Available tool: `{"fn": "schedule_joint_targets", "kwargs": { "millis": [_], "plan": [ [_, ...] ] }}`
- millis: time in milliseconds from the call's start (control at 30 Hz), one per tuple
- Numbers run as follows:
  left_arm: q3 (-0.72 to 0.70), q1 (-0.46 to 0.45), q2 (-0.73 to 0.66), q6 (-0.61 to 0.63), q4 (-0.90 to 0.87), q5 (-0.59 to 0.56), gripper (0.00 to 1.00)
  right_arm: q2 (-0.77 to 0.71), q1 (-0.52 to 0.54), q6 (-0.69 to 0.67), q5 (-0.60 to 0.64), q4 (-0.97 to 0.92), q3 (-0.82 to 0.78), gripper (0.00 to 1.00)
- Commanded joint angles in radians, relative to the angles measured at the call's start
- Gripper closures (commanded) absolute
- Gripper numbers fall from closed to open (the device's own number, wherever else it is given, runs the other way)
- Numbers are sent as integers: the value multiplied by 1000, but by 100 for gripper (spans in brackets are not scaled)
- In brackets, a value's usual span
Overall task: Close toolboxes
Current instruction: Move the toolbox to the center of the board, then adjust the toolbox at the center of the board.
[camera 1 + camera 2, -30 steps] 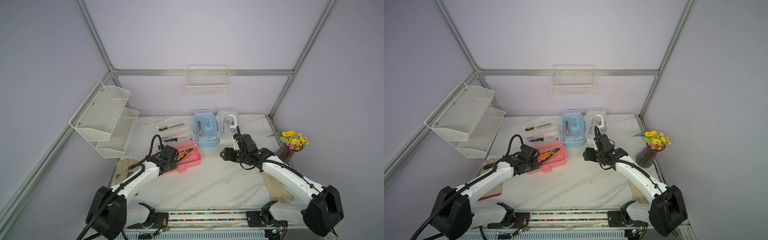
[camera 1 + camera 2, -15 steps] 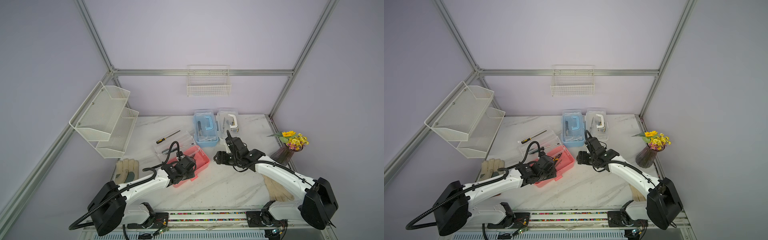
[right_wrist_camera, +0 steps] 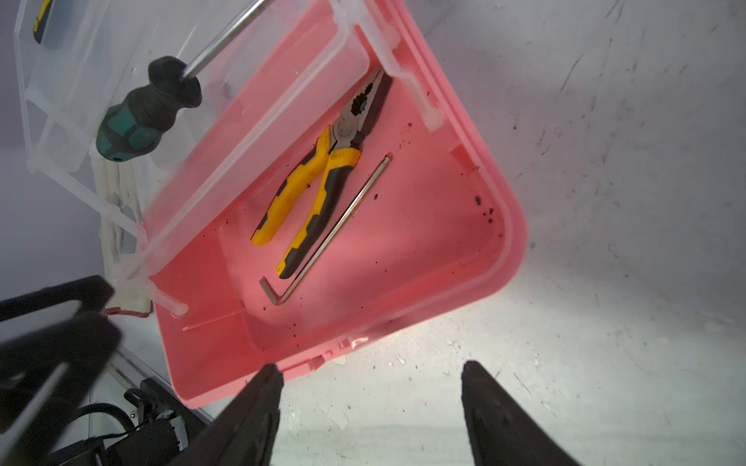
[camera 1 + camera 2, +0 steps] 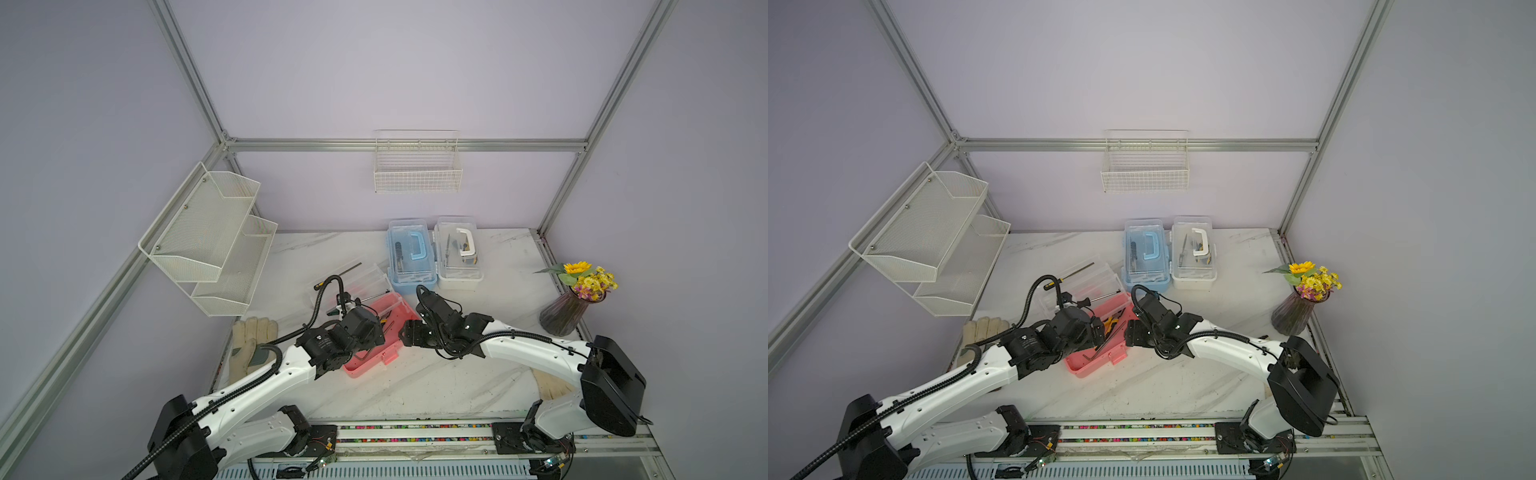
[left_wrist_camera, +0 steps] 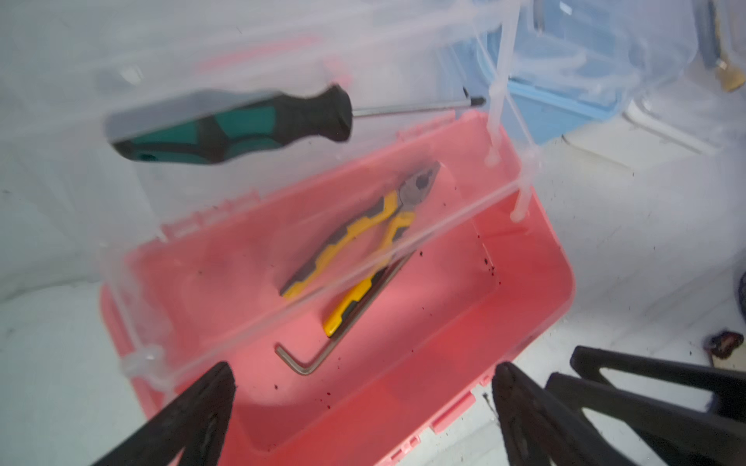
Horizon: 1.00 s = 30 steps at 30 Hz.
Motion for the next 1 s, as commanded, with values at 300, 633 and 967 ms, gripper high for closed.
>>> {"fn": "schedule_joint_targets", "kwargs": {
  "millis": [300,633,967],
  "plan": [
    [86,174,-115,179,-60,-57,0,180,21,6,34,20,93,33],
    [167,228,-67,282,-59,-41,0,195,-161,-184,-10,-49,120,55],
    [193,288,-66,324,-51,-9,0,253,-327,-329,13,-135,223,54]
  ]
}}
